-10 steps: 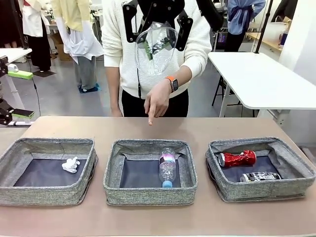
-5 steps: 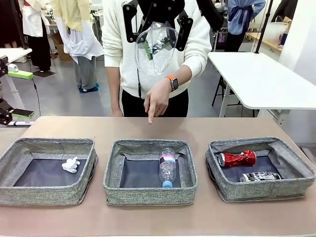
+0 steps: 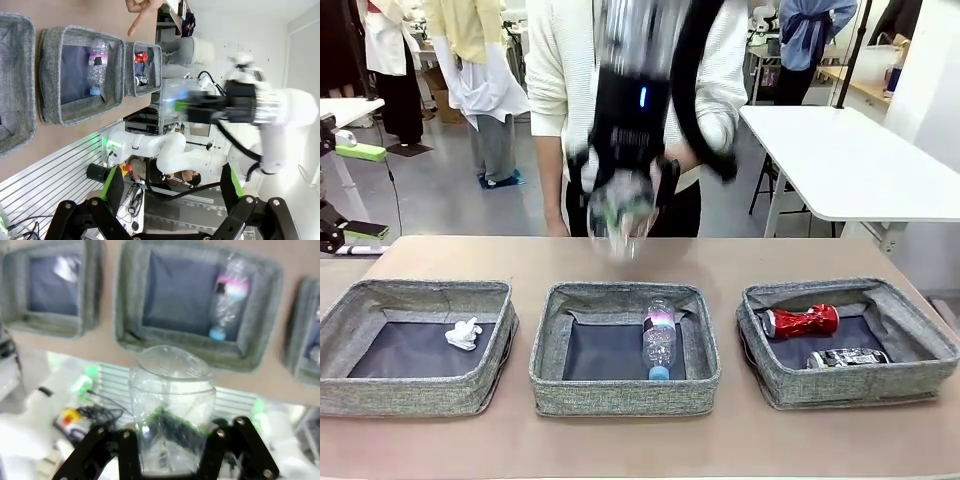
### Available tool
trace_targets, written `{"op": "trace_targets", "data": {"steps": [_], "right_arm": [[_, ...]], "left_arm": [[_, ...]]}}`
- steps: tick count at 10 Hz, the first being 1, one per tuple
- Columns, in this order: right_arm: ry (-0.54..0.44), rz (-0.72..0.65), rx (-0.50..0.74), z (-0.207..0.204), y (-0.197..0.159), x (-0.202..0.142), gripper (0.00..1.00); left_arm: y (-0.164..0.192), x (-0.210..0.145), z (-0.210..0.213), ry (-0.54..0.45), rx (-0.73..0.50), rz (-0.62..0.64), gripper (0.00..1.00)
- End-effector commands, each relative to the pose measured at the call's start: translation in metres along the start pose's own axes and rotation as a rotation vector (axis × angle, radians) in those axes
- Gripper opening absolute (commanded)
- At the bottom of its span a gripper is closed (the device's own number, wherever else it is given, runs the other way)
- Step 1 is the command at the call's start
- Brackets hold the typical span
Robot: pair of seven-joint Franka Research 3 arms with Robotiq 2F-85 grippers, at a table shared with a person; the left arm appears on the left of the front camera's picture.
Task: Sort the waste into the appropriate baskets.
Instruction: Place the picked waste into the Fabric basket indicated by the person.
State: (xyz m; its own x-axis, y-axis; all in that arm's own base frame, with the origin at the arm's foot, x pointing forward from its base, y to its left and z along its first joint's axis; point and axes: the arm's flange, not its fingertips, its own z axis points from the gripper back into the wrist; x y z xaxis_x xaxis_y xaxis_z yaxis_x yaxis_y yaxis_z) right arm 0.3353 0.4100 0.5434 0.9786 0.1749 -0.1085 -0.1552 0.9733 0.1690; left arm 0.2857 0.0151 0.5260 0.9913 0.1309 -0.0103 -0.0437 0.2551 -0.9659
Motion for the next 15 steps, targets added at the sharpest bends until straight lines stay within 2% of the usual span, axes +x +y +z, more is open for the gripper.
{"op": "trace_targets", "data": {"steps": [1, 2, 4, 6, 9, 10, 11, 12, 13, 14, 15], "right_arm": [[0.070, 0.057, 0.090, -0.079, -0.002, -0.003, 0.00], [0.041, 0.042, 0.116, -0.098, -0.003, -0.003, 0.00], [-0.043, 0.050, 0.110, -0.098, -0.011, 0.002, 0.00], [-0.023, 0.053, 0.110, -0.100, -0.012, 0.004, 0.00], [-0.044, 0.036, 0.105, -0.100, -0.014, 0.005, 0.00], [-0.058, 0.043, 0.095, -0.098, -0.015, 0.004, 0.59], [-0.062, 0.036, 0.101, -0.096, -0.016, 0.004, 0.59], [-0.071, 0.033, 0.103, -0.094, -0.017, 0.004, 1.00], [-0.076, 0.030, 0.101, -0.093, -0.018, 0.003, 0.61], [-0.085, 0.024, 0.097, -0.093, -0.019, 0.003, 1.00], [-0.089, 0.022, 0.100, -0.093, -0.020, 0.003, 1.00]], "left_arm": [[-0.001, -0.002, 0.001, 0.004, -0.009, -0.017, 1.00], [-0.001, -0.002, 0.001, 0.004, -0.009, -0.017, 1.00], [-0.001, -0.002, 0.001, 0.004, -0.009, -0.017, 1.00], [-0.001, -0.002, 0.001, 0.004, -0.009, -0.017, 1.00], [-0.001, -0.002, 0.001, 0.004, -0.009, -0.017, 1.00], [-0.001, -0.002, 0.001, 0.004, -0.009, -0.017, 1.00], [-0.001, -0.002, 0.001, 0.004, -0.009, -0.017, 1.00], [-0.001, -0.002, 0.001, 0.004, -0.009, -0.017, 1.00], [-0.001, -0.002, 0.001, 0.004, -0.009, -0.017, 1.00], [-0.001, -0.002, 0.001, 0.004, -0.009, -0.017, 1.00], [-0.001, -0.002, 0.001, 0.004, -0.009, -0.017, 1.00]]}}
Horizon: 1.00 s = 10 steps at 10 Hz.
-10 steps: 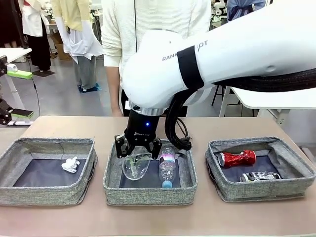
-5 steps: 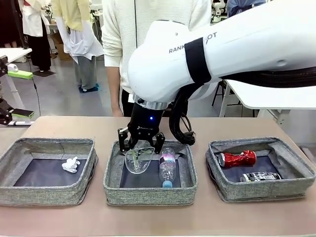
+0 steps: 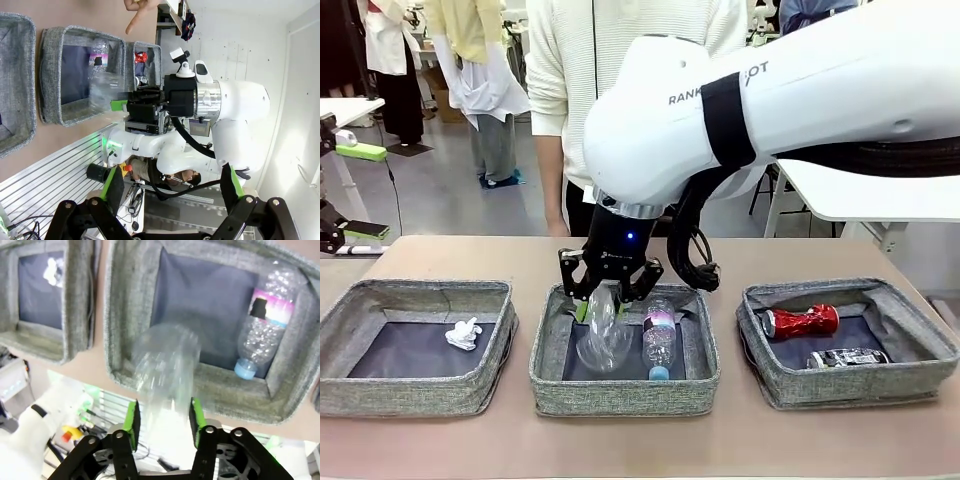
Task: Sort the waste into the appropriate baskets.
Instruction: Place the picked waste into the Fabric basket indicated by the person.
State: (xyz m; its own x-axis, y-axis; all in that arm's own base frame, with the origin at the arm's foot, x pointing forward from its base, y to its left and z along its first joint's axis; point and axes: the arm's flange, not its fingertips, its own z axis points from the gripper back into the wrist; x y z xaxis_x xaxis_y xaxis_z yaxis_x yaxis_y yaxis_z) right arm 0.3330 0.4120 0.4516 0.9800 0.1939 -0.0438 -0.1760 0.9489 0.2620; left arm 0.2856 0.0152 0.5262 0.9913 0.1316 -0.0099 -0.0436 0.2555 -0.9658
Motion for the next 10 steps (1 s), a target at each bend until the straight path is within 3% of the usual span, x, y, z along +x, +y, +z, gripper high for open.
{"op": "trace_targets", "data": {"steps": [1, 7, 9, 10], "right_arm": [[-0.024, -0.005, 0.007, -0.002, -0.007, -0.005, 1.00], [0.048, 0.014, 0.040, -0.001, -0.010, -0.003, 1.00], [0.203, 0.131, 0.390, 0.028, -0.033, -0.004, 1.00], [0.263, 0.168, 0.639, 0.056, -0.062, -0.006, 1.00]], "left_arm": [[-0.001, -0.001, 0.001, 0.005, -0.010, -0.017, 1.00], [-0.001, -0.001, 0.001, 0.005, -0.010, -0.017, 1.00], [-0.001, -0.001, 0.001, 0.005, -0.010, -0.017, 1.00], [-0.001, -0.001, 0.001, 0.005, -0.010, -0.017, 1.00]]}}
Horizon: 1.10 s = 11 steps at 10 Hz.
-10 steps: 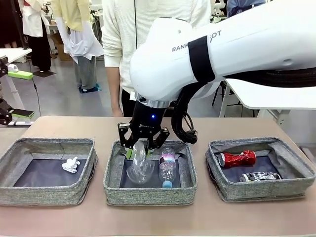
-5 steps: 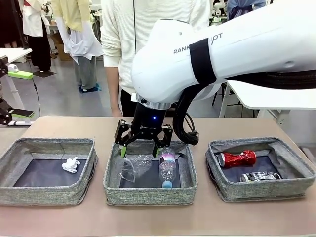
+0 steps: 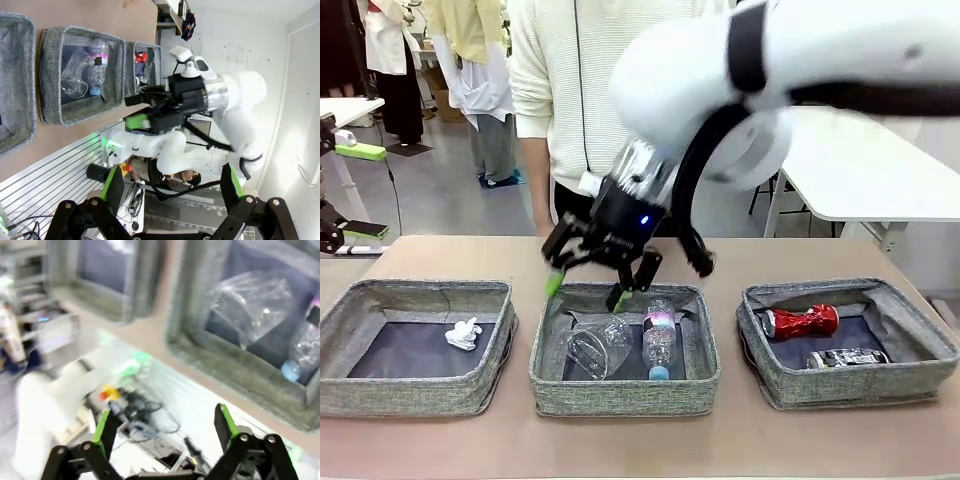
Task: Sort the waste into the appropriate baskets.
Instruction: Place the picked waste into the Fabric basket indicated by the person.
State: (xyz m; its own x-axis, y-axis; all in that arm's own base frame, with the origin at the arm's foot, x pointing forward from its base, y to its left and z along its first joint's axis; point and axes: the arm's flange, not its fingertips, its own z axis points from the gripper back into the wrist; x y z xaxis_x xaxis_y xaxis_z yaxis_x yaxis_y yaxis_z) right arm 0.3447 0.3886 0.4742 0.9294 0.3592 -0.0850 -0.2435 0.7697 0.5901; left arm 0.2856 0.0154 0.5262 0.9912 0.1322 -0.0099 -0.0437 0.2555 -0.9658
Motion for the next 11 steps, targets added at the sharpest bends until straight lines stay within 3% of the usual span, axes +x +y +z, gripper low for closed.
{"op": "trace_targets", "data": {"steps": [1, 3, 6, 8, 10, 11], "right_arm": [[0.108, 0.050, 0.487, 0.077, -0.055, -0.036, 1.00], [-0.104, -0.034, 0.686, 0.138, -0.111, -0.087, 1.00], [-0.450, -0.259, 0.702, 0.194, -0.209, -0.173, 1.00], [-0.490, -0.225, 0.682, 0.200, -0.262, -0.208, 1.00], [-0.507, -0.155, 0.718, 0.187, -0.291, -0.221, 1.00], [-0.401, -0.216, 0.725, 0.175, -0.297, -0.218, 1.00]], "left_arm": [[-0.001, -0.001, 0.001, 0.006, -0.010, -0.017, 1.00], [-0.001, -0.001, 0.001, 0.006, -0.010, -0.017, 1.00], [-0.001, -0.001, 0.001, 0.006, -0.010, -0.017, 1.00], [-0.001, -0.001, 0.001, 0.006, -0.010, -0.017, 1.00], [-0.001, -0.001, 0.001, 0.006, -0.010, -0.017, 1.00], [-0.001, -0.001, 0.001, 0.006, -0.010, -0.017, 1.00]]}}
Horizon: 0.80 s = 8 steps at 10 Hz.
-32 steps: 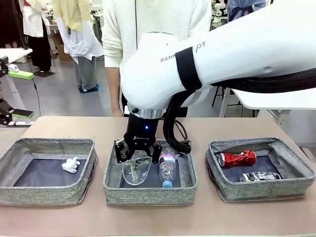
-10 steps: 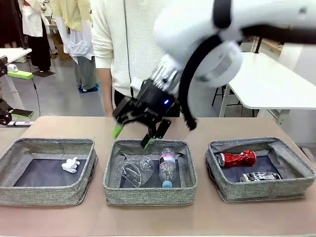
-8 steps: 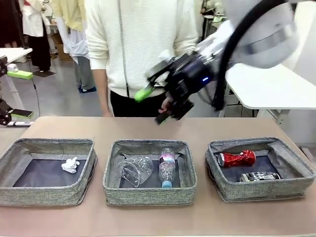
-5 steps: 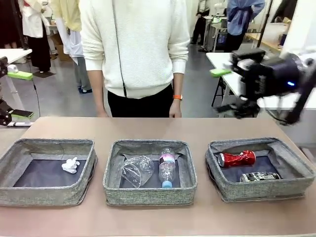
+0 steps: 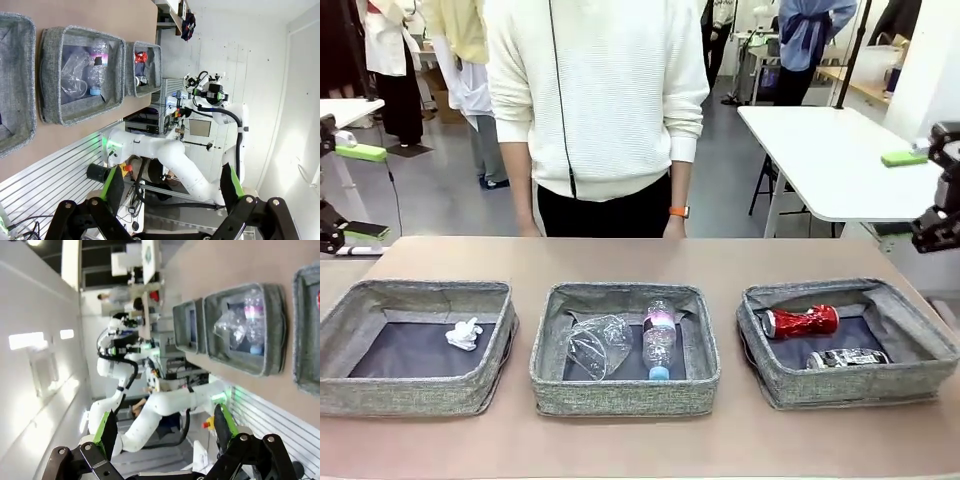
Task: Sort the waste into the appropriate baskets.
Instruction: Place the picked waste into the Fabric basket indicated by the person.
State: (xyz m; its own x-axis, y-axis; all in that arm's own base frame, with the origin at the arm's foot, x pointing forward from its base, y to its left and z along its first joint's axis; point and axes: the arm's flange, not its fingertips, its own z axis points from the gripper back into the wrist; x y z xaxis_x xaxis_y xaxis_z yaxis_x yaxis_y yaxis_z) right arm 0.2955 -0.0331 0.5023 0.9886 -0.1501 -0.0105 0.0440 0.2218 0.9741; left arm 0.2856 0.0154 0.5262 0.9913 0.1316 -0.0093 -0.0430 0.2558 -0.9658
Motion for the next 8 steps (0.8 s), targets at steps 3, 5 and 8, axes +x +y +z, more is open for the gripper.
{"op": "trace_targets", "data": {"steps": [3, 5, 8], "right_arm": [[-0.044, 0.013, -0.006, -0.0001, 0.0126, 0.0002, 1.00], [-0.044, 0.013, -0.006, -0.0001, 0.0126, 0.0002, 1.00], [-0.044, 0.013, -0.006, -0.0001, 0.0126, 0.0002, 1.00]], "left_arm": [[-0.0012, -0.0014, 0.0009, 0.005, -0.010, -0.016, 1.00], [-0.0012, -0.0014, 0.0009, 0.005, -0.010, -0.016, 1.00], [-0.0012, -0.0014, 0.0009, 0.005, -0.010, -0.016, 1.00]]}}
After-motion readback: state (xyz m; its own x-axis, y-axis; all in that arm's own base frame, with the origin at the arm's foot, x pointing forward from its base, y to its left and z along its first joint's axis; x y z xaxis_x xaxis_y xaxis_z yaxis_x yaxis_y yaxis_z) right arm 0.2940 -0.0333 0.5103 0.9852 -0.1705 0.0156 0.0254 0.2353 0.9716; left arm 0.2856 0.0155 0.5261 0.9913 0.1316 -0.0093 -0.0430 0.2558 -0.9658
